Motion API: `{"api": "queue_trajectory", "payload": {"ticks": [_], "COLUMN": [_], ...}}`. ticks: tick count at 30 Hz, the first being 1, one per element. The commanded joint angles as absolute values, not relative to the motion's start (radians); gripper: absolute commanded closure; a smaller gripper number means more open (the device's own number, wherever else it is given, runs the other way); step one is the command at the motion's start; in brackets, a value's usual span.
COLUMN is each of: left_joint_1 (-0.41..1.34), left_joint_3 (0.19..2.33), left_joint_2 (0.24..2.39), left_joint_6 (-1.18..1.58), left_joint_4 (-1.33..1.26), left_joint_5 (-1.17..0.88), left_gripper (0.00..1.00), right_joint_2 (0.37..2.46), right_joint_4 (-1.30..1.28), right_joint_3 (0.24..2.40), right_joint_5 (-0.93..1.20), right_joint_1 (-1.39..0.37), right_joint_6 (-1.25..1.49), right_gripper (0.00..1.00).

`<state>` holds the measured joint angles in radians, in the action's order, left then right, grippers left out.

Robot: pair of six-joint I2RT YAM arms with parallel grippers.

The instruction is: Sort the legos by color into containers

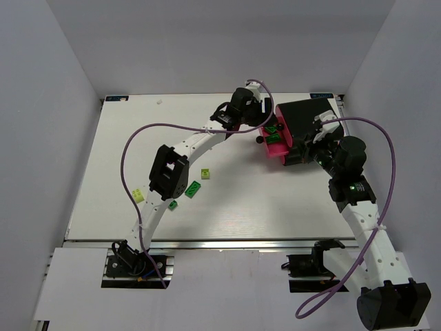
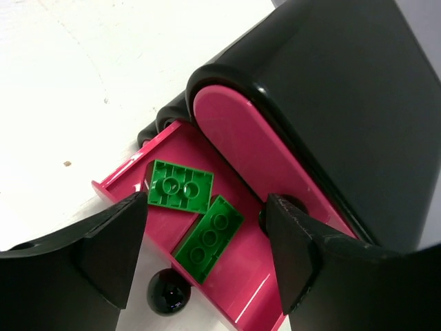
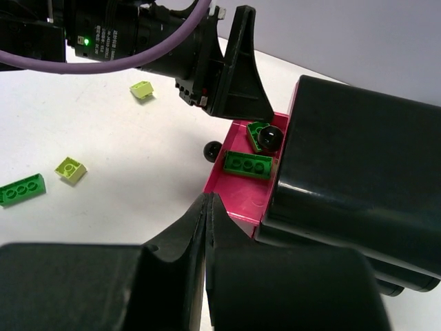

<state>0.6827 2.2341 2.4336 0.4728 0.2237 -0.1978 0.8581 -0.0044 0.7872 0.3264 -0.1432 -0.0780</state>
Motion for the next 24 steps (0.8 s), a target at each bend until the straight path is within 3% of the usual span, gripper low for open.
{"api": "queue_trajectory", "payload": {"ticks": [1,7,10,11,13,14,16,17,19,20,24], "left_joint_1": [0.686,0.677,0.666,0.655,0.655,0.655,0.655,0.646,0.646,0.646,0.646], "left_joint_3": [2.286,2.275,2.221,2.194,2.081,2.030,1.820,1.734,1.458,1.374,1.057], "left_joint_2": [2.402,2.341,2.246,2.171,2.081,1.975,1.857,1.724,1.587,1.521,1.187], "left_joint_6": [0.477,0.471,0.468,0.453,0.425,0.390,0.364,0.344,0.316,0.293,0.264], "left_joint_4": [0.216,0.218,0.241,0.256,0.322,0.349,0.417,0.428,0.445,0.455,0.535], "left_joint_5": [-0.216,-0.176,-0.143,-0.106,-0.059,-0.043,-0.015,0.029,0.055,0.075,0.224], "left_gripper": [0.20,0.25,0.40,0.61,0.81,0.92,0.97,0.96,0.82,0.59,0.25], "right_joint_2": [0.857,0.858,0.862,0.874,0.890,0.908,0.929,0.948,0.989,1.006,1.120], "right_joint_4": [0.038,0.028,-0.029,-0.085,-0.144,-0.216,-0.293,-0.367,-0.434,-0.449,-0.457], "right_joint_3": [0.778,0.773,0.764,0.762,0.764,0.762,0.758,0.759,0.767,0.772,0.822], "right_joint_5": [0.351,0.428,0.640,0.787,0.926,1.043,1.130,1.181,1.189,1.171,1.030], "right_joint_1": [-0.138,-0.135,-0.138,-0.137,-0.144,-0.147,-0.170,-0.196,-0.271,-0.297,-0.463], "right_joint_6": [-0.077,-0.144,-0.250,-0.350,-0.449,-0.562,-0.677,-0.796,-0.903,-0.931,-1.006], "right_gripper": [1.00,1.00,0.65,0.44,0.25,0.22,0.17,0.17,0.17,0.17,0.20]}}
